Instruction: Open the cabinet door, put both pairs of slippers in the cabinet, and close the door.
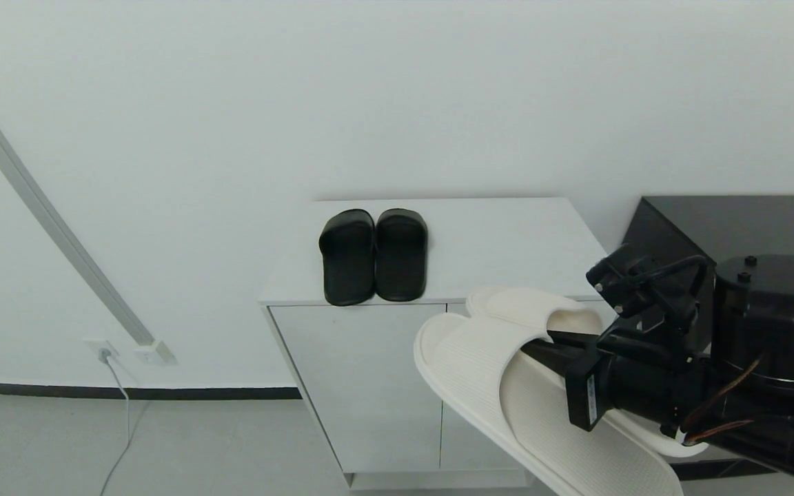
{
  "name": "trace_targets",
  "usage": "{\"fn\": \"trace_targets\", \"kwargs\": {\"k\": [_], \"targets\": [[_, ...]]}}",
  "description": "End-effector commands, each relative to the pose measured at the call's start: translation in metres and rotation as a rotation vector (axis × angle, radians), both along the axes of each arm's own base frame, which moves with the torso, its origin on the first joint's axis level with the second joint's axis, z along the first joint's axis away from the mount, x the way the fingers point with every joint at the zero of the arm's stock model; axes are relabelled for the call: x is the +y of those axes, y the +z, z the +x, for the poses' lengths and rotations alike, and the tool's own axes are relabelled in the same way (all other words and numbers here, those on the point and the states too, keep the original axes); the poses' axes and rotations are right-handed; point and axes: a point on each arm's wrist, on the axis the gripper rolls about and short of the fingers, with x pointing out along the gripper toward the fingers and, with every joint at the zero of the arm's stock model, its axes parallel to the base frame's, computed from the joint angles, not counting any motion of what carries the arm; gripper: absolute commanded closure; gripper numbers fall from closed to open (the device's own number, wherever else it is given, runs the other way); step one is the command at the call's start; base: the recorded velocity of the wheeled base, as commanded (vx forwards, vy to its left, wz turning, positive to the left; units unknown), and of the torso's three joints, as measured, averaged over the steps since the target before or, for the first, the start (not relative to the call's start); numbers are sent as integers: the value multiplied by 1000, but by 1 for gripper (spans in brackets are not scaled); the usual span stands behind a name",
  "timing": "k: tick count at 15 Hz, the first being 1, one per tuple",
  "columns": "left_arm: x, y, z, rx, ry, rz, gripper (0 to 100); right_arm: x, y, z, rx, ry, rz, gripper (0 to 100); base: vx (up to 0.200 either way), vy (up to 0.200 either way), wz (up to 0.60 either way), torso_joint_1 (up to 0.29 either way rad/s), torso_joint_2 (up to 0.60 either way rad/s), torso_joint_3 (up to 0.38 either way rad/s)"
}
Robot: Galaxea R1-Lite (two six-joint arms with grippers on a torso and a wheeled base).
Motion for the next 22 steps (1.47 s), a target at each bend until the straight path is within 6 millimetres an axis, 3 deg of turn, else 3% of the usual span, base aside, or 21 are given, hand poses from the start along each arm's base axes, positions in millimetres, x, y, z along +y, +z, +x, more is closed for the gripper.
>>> {"fn": "trace_targets", "kwargs": {"k": [1, 11, 12, 22], "targets": [[0, 0, 0, 1, 1, 0, 100, 0, -1, 0, 4, 1, -3, 100, 0, 0, 0, -163, 383, 212], [0, 0, 0, 1, 1, 0, 100, 4, -7, -8, 18, 32, -19, 100, 0, 0, 0, -204, 481, 277], [0, 0, 0, 1, -1, 0, 0, 4, -7, -8, 19, 33, -20, 100, 0, 0, 0, -212, 540, 305], [0, 0, 0, 1, -1, 1, 0, 2, -9, -17, 7, 50, -17, 100, 0, 0, 0, -184, 510, 321]]}}
